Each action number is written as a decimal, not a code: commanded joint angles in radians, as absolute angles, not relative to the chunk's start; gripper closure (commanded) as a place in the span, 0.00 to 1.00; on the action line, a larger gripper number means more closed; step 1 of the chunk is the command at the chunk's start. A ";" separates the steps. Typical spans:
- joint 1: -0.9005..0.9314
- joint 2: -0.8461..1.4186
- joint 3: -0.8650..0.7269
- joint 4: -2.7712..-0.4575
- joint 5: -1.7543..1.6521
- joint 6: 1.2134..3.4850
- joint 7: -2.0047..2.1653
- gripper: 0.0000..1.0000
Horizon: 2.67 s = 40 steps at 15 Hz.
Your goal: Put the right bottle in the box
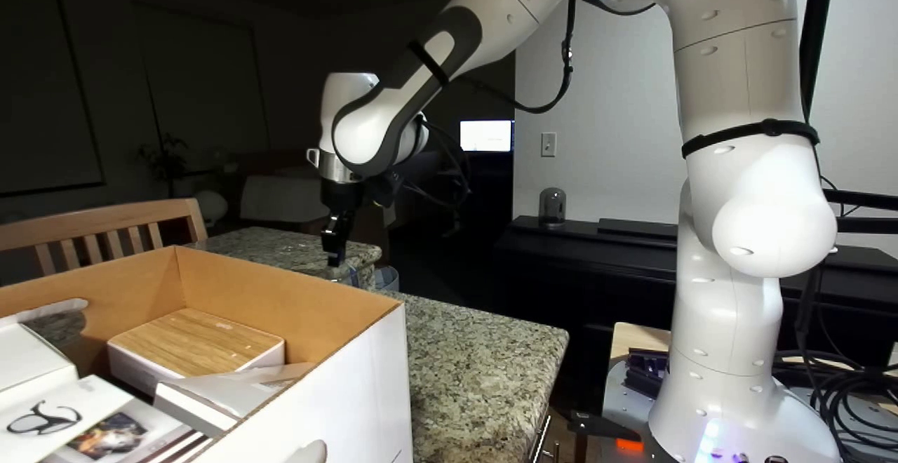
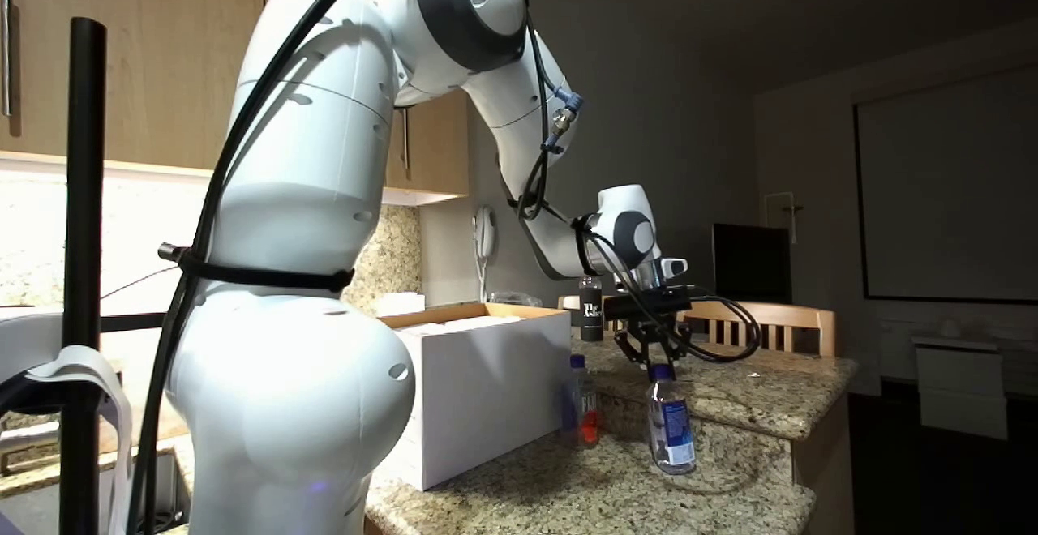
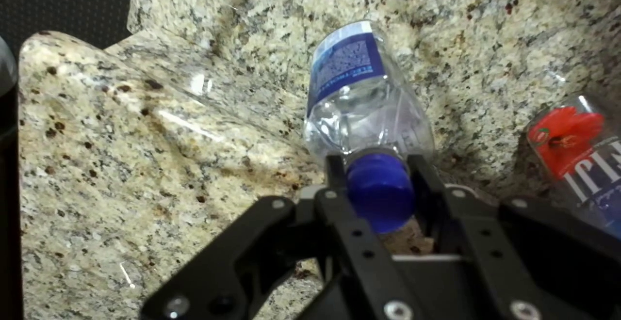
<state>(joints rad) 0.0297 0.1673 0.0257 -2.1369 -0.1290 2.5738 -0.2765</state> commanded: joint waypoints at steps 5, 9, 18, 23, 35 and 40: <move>0.071 0.084 0.025 -2.147 -0.261 2.529 -0.127 0.85; 0.099 0.019 0.049 -2.130 -0.295 2.387 -0.072 0.84; 0.105 -0.047 0.092 -2.069 -0.233 2.143 -0.107 0.65; 0.103 -0.046 0.091 -2.038 -0.242 2.137 -0.096 0.85; 0.146 -0.031 0.155 -1.693 -0.256 1.997 -0.139 0.84; 0.187 -0.015 0.192 -1.561 -0.244 1.879 -0.169 0.84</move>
